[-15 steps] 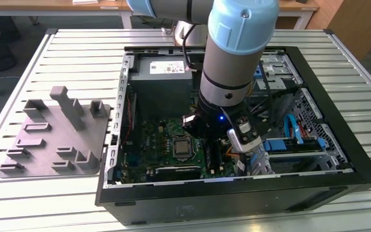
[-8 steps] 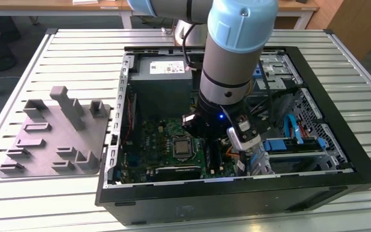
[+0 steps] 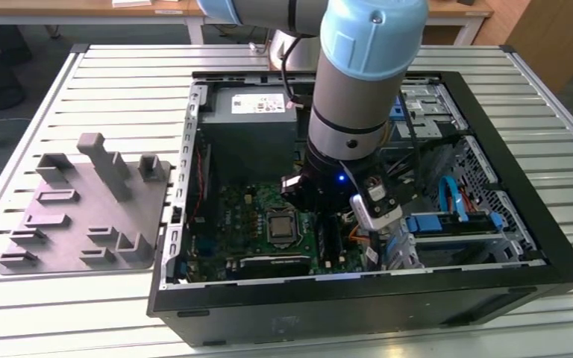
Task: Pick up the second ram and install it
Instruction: 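Insert the second ram into the second slot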
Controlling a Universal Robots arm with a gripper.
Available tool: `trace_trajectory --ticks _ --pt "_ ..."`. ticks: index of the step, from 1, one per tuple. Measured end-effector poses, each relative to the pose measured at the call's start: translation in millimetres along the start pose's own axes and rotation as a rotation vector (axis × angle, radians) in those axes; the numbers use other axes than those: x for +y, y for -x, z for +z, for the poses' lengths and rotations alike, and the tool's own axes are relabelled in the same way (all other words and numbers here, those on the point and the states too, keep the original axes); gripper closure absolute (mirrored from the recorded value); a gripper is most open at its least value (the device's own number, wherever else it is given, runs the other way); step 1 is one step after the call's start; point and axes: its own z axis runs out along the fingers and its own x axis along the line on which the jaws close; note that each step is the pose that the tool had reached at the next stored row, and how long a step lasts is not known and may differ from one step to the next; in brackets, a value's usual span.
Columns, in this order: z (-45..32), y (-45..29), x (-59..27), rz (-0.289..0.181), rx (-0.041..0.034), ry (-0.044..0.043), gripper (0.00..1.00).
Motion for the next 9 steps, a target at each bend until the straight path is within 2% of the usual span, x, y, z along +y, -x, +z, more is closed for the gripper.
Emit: trace_trajectory --ticks 9 --pt "0.0 -0.1 0.5 0.0 -0.0001 -0.0003 0.86"
